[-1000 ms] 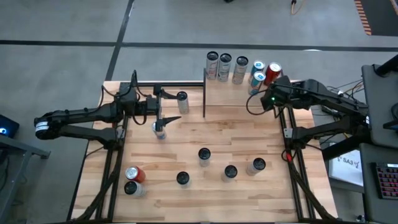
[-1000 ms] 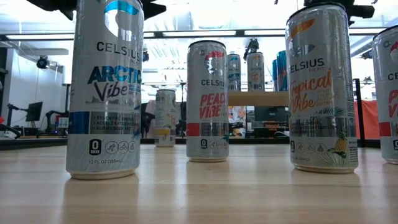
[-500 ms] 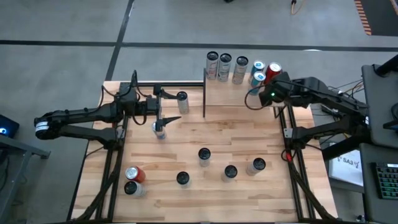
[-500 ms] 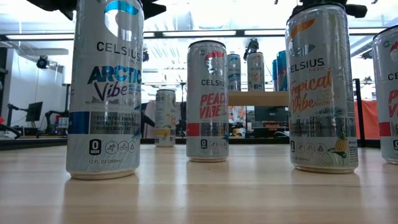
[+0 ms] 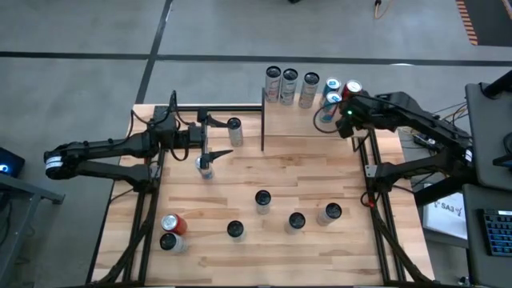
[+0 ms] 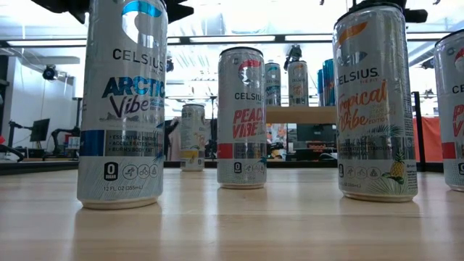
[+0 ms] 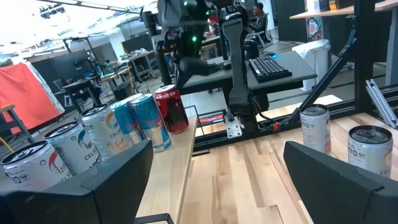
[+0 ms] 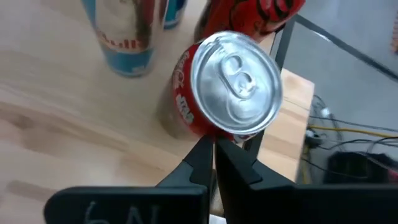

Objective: Place canned beverage on shelf
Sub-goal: Put the top red white soda can on the shelf aligned with the red black soda can

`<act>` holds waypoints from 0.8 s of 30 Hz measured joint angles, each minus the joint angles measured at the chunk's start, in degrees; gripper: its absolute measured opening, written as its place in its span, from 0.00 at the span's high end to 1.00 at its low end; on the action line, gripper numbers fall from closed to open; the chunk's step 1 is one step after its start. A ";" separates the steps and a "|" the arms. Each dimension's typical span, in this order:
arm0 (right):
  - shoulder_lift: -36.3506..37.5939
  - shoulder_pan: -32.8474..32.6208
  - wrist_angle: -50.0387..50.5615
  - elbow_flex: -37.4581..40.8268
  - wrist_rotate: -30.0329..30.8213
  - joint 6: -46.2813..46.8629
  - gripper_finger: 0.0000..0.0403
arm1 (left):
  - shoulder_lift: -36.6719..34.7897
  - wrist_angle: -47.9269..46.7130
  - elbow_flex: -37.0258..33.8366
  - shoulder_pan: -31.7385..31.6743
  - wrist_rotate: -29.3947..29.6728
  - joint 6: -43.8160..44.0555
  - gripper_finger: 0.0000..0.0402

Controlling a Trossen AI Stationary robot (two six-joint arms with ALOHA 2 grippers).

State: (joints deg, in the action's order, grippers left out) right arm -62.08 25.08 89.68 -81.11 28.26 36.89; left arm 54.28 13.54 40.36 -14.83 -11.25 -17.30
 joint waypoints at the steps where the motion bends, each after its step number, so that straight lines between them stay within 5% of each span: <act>1: -0.48 0.23 0.05 0.23 0.03 -0.56 0.98 | 0.00 0.00 0.00 -0.02 0.00 0.00 0.14; 24: -4.38 4.74 -3.21 0.77 6.31 -1.23 0.98 | 0.15 0.00 0.00 -0.02 0.27 -0.19 0.14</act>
State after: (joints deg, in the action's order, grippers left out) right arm -66.46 29.83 86.47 -80.34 34.57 35.66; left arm 54.43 13.54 40.36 -14.85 -10.97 -17.49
